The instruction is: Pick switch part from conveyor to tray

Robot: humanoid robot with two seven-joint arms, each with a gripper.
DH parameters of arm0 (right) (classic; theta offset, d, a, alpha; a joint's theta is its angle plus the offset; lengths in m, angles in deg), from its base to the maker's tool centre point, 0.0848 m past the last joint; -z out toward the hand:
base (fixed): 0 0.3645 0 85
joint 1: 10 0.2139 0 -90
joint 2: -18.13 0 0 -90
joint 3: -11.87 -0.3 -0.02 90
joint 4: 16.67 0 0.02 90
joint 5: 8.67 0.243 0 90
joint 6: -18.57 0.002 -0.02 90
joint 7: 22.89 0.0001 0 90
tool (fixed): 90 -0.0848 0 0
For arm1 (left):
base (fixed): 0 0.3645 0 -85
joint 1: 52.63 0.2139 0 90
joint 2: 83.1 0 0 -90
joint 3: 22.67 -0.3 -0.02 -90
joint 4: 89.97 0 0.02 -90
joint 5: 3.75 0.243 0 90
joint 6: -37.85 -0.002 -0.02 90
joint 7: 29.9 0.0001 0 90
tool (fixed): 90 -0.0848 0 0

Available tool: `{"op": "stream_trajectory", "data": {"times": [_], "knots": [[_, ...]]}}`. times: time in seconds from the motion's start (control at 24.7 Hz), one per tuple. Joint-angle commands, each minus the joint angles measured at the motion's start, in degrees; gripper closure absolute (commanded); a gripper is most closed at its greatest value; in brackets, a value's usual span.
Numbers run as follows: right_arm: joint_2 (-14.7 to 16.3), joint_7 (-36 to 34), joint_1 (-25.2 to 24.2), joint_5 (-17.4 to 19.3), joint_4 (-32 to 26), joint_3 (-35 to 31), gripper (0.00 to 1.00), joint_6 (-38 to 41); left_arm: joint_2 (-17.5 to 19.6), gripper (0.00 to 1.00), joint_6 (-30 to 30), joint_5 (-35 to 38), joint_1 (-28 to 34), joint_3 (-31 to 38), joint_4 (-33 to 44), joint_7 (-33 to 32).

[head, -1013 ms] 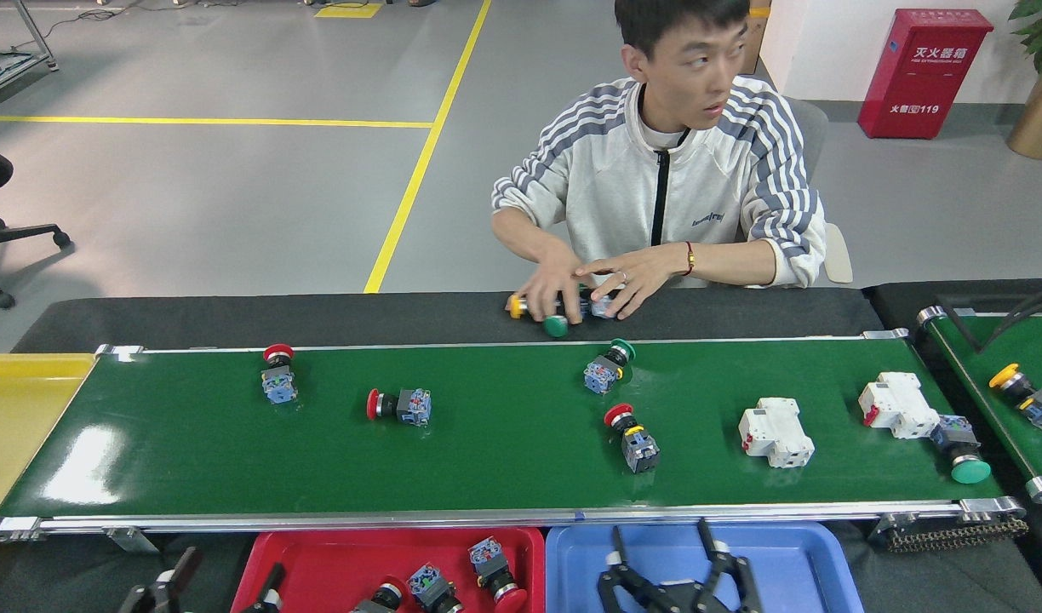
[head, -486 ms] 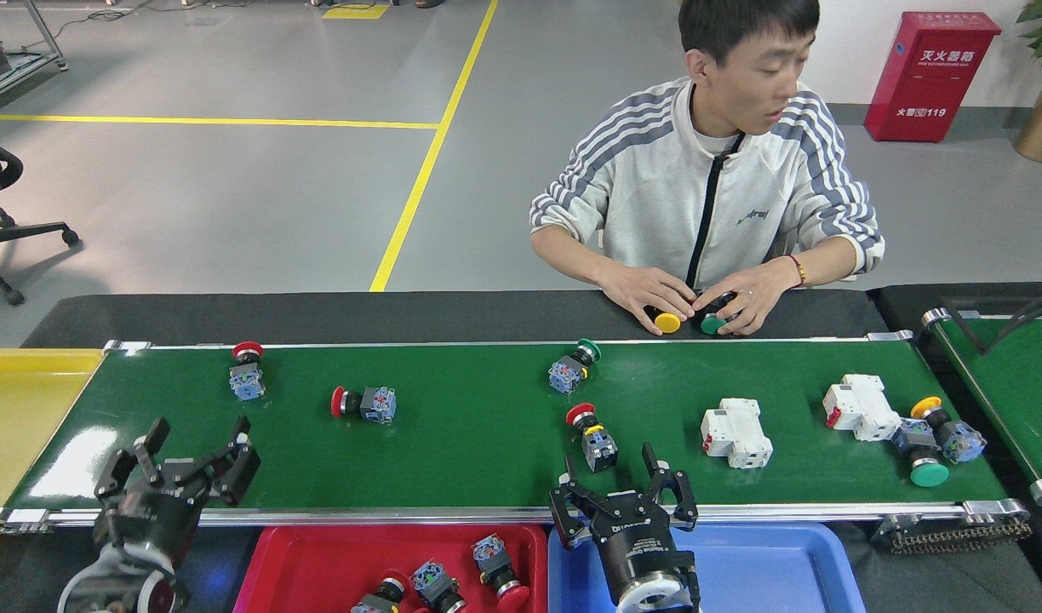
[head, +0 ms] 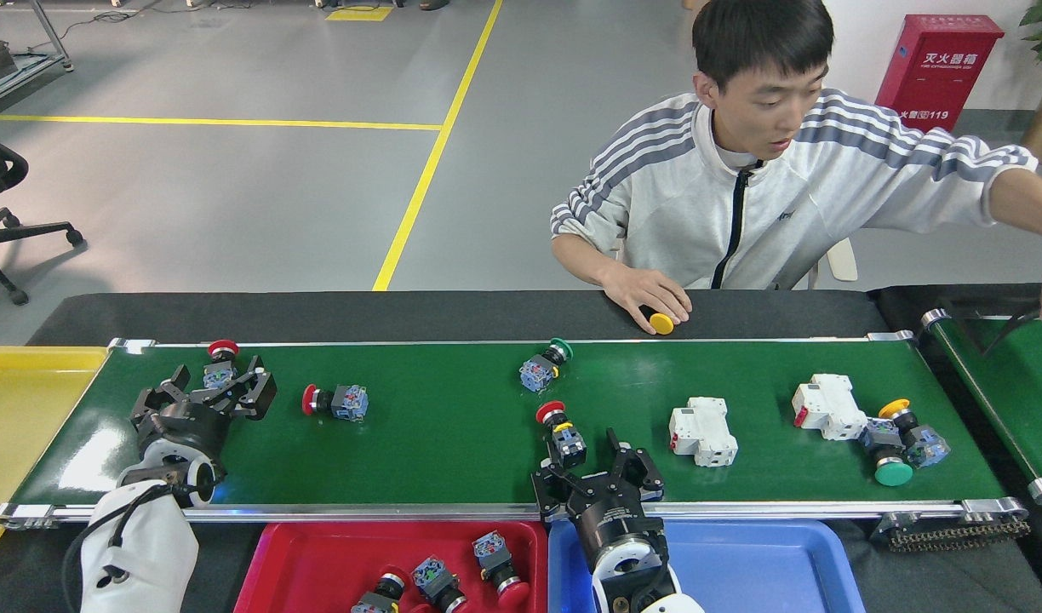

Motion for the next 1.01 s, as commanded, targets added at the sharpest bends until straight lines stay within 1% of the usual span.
{"op": "stream_trajectory", "data": {"times": [0.0, 0.12, 0.24, 0.32, 0.36, 0.41, 0.45, 0.53, 0.61, 0.73, 0.77, 0.85, 0.89, 0.97], "knots": [[-0.15, -0.08, 0.92, -0.12, -0.76, 0.31, 0.98, 1.30, 1.72, 0.01, -3.96, 0.06, -2.47, -0.19, -3.36, 2.48], [-0.06, -0.43, 0.83, -0.12, -2.79, 2.60, 0.98, 4.38, 3.74, 0.01, -6.60, -0.03, -3.88, -0.10, -8.72, 5.12], [0.64, -1.84, -0.31, -0.12, -7.62, 7.26, 0.98, 11.94, 5.59, 0.01, -6.77, -0.47, -3.79, 0.25, -10.65, 5.91], [1.08, -1.93, -2.33, -0.12, -11.57, 10.95, 0.88, 18.62, 6.73, 0.02, -6.86, -0.64, -3.61, 0.52, -12.06, 5.91], [1.08, -2.01, -3.30, -0.12, -13.68, 12.62, 0.67, 21.34, 7.26, 0.03, -6.86, -0.82, -3.61, 0.61, -12.94, 6.09], [0.90, -1.93, -3.56, -0.29, -14.56, 14.64, 0.14, 23.01, 7.87, 0.06, -6.95, -1.26, -3.61, 0.69, -13.90, 6.09], [0.64, -1.93, -3.56, -0.29, -14.47, 16.66, 0.00, 23.36, 8.40, 0.09, -6.95, -1.96, -3.61, 0.69, -14.70, 6.09], [0.64, -1.84, -3.39, -0.29, -14.12, 19.56, 0.00, 23.36, 9.36, 0.17, -6.95, -3.81, -3.79, 0.61, -16.28, 6.18], [0.64, -1.75, -3.39, -0.20, -14.12, 19.65, 0.00, 23.63, 9.89, 0.25, -6.95, -5.04, -3.79, 0.61, -16.89, 6.18], [0.55, -1.84, -3.39, 0.15, -14.74, 18.51, 0.00, 23.10, 10.86, 0.43, -6.86, -6.62, -3.70, 0.61, -18.47, 6.18], [0.55, -1.93, -3.56, 0.23, -15.18, 16.66, 0.00, 22.75, 11.39, 0.48, -6.77, -7.50, -3.70, 0.61, -19.18, 6.18], [0.73, -2.01, -5.31, 0.23, -16.49, 9.11, 0.00, 18.28, 12.61, 0.58, -6.16, -10.31, -3.35, 0.61, -20.85, 6.18], [0.81, -2.36, -6.55, 0.23, -16.67, 6.73, 0.00, 16.16, 13.14, 0.58, -6.16, -11.45, -3.17, 0.52, -21.29, 6.18], [0.90, -6.14, -10.06, 0.23, -17.37, 2.51, 0.00, 11.06, 14.37, 0.58, -6.16, -13.04, -1.86, 0.52, -22.52, 6.18]]}}
